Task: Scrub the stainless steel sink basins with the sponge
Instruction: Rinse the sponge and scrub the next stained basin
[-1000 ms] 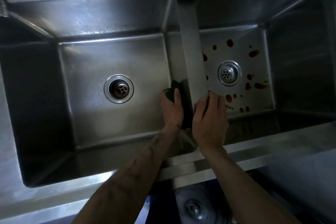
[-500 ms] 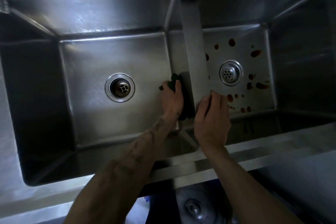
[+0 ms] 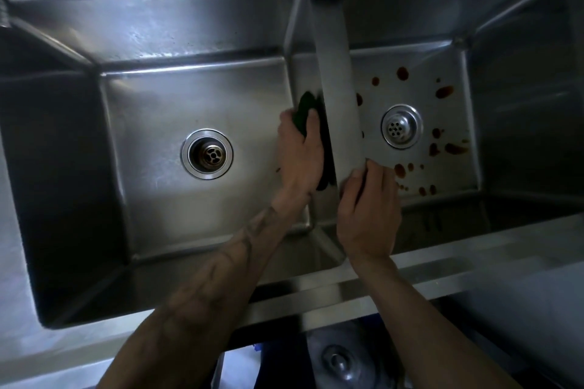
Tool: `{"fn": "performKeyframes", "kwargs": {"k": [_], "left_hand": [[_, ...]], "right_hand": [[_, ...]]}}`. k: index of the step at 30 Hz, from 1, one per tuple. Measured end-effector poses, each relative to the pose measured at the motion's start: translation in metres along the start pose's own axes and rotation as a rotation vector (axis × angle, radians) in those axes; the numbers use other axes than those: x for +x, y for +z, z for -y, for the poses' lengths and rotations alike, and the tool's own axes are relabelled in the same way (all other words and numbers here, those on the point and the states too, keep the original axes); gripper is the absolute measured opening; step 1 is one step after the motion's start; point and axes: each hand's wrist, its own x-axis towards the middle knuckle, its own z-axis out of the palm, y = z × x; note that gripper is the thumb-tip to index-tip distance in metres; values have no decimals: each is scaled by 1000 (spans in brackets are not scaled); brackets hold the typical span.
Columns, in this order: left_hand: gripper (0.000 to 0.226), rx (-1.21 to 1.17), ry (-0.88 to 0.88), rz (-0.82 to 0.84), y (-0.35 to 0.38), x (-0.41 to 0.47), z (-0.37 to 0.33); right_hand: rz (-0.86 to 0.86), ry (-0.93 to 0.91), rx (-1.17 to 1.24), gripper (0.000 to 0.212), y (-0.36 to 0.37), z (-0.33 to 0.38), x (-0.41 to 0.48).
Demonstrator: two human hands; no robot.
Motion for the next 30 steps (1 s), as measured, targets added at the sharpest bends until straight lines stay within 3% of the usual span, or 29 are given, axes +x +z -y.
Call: {"fn": "performKeyframes", "kwargs": {"k": [3,5,8,9,15,17,20,21,26,28,30], "left_hand": [[14,-89,158,-71,6,3,-10],[20,-62,53,-83,8,14,-6],[29,50,-245,12,5,30,2],[29,82,-262,33,4,32,1],[6,-76,135,-93,8,26,-25],[12,-39,44,-95,9,35,-20],[37,72,-256,5,8,49,-13],[38,93,-257,19,7,52,-14],[27,-45,93,-101,8,52,-38],[29,-40,84,-130,11,59,-37],[30,-18,-42,-110,13,68,-32]], "right_hand": [[-6,-11,6,26,0,0,-1],[18,6,6,29,0,0,0],[35,17,5,30,-1,0,0],[29,13,6,28,0,0,0],[15,1,6,28,1,-1,0],[16,1,19,28,0,-1,1],[6,0,24,28,1,-2,0],[5,-4,24,29,2,-2,0],[-9,-31,18,28,3,-3,0],[-5,-15,30,28,4,-3,0],[-7,-12,31,26,4,-4,0]]}}
